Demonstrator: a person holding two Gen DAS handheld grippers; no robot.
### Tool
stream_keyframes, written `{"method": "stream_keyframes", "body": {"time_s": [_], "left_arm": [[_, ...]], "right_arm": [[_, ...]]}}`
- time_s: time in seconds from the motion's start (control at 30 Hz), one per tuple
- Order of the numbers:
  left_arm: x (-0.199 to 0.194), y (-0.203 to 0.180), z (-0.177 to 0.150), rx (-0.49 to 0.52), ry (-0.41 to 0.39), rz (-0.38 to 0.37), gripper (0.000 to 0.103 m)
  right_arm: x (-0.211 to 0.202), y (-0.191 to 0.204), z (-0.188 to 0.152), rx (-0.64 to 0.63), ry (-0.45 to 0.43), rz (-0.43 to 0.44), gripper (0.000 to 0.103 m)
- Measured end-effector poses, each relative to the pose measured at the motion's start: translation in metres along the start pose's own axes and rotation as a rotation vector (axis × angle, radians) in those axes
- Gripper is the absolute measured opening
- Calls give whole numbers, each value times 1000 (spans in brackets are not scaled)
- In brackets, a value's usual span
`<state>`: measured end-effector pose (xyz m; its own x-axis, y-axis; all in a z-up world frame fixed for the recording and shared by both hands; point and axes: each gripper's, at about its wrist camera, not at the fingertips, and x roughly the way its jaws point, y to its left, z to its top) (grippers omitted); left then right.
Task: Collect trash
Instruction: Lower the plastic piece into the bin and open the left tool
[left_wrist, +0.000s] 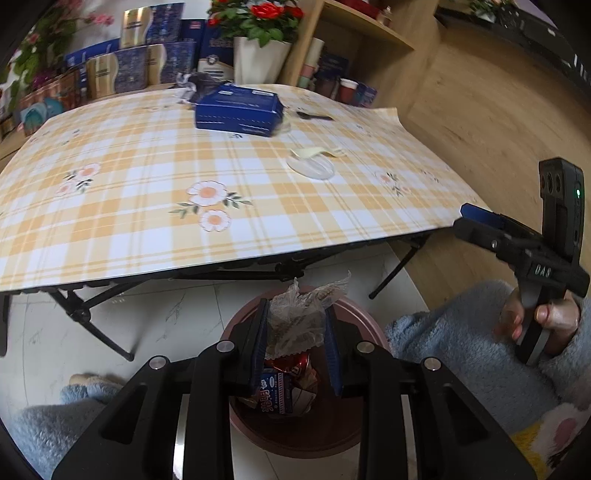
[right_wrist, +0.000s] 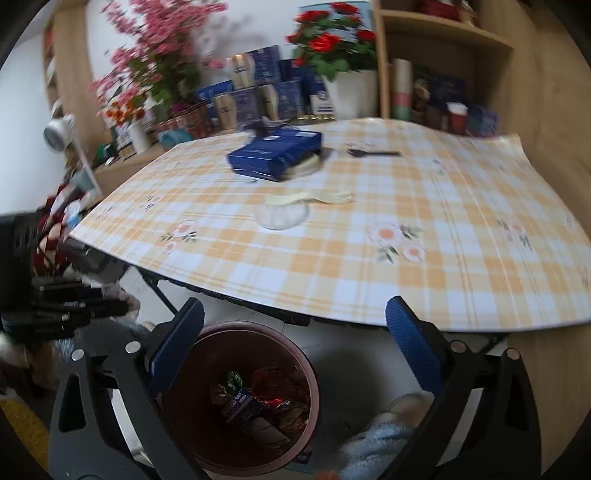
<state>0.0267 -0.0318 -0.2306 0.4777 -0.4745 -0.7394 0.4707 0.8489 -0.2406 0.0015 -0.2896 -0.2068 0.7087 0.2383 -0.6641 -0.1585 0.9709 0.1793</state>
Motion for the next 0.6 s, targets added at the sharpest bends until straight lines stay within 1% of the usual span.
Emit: {"method": "stream_keyframes", "body": {"time_s": [0.1,0.17,0.23,0.3,0.43,0.6], "left_arm": [[11,-4,-4,20,15,-9,27],[23,-7,-9,42,45,1,27],[37,-9,-15,45,99,4,27],[43,-10,-17,52,122,7,27],[51,-12,-18,58,149,-2,27],[53,-13,-20,61,156,-4,28]], "right_arm": [[10,-10,-6,61,31,4,97],[14,-13,-9,87,44,5,97],[17,-13,-12,104,43,3,97],[20,-12,-13,105,48,17,97],[21,-10,-15,97,56,13,97],[19,-13,-16,117,51,14,97]]}}
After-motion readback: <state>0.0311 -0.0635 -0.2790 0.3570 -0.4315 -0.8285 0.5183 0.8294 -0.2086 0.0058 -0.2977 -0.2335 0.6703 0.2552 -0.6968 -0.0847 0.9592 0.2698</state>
